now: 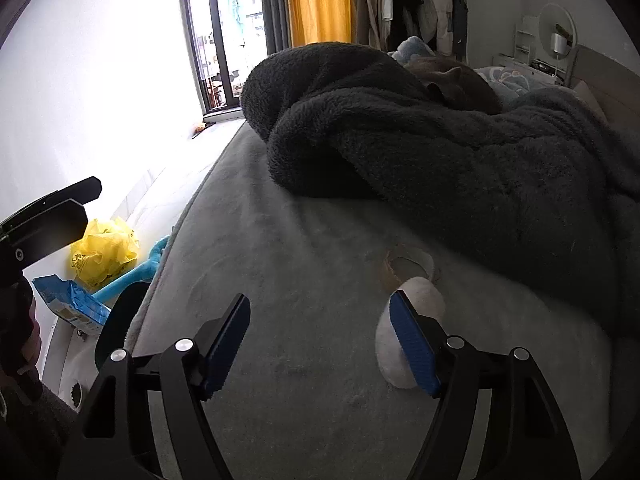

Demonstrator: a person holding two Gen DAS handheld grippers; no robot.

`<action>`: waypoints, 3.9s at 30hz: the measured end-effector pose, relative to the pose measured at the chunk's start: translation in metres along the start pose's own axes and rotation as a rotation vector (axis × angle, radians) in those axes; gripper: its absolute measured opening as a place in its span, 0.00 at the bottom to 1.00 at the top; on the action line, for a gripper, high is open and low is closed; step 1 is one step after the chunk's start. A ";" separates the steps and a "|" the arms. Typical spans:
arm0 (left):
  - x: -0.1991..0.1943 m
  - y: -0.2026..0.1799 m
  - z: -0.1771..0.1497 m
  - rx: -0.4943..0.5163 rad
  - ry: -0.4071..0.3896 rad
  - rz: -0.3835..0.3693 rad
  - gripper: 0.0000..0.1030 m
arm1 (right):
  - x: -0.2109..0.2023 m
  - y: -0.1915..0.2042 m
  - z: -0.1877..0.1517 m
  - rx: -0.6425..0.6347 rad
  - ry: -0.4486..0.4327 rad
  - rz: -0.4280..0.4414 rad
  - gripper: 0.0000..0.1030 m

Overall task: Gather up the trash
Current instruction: 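Move both open grippers back toward the tissue wad and tape roll on the bed, then grasp the white tissue wad with right gripper while left grasps the brown tape roll, then carry the tissue wad and tape roll over the teal bin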

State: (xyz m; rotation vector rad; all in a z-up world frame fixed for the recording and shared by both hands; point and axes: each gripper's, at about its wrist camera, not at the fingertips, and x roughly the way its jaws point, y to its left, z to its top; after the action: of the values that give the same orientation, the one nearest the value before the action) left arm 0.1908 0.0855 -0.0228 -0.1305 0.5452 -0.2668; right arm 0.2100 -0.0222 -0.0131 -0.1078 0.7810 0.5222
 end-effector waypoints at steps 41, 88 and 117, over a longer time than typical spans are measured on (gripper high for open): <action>0.134 -0.080 0.004 0.109 0.171 -0.096 0.92 | 0.019 -0.123 -0.020 0.128 0.087 -0.040 0.43; 0.160 -0.101 -0.017 0.146 0.285 -0.048 0.47 | -0.058 -0.140 -0.038 0.262 -0.016 0.038 0.43; 0.016 0.038 -0.061 -0.078 0.213 0.250 0.47 | -0.076 0.003 -0.023 0.192 -0.015 0.117 0.43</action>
State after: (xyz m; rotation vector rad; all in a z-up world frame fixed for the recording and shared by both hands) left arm 0.1800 0.1143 -0.0896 -0.1090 0.7772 -0.0147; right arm 0.1483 -0.0573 0.0236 0.1203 0.8218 0.5548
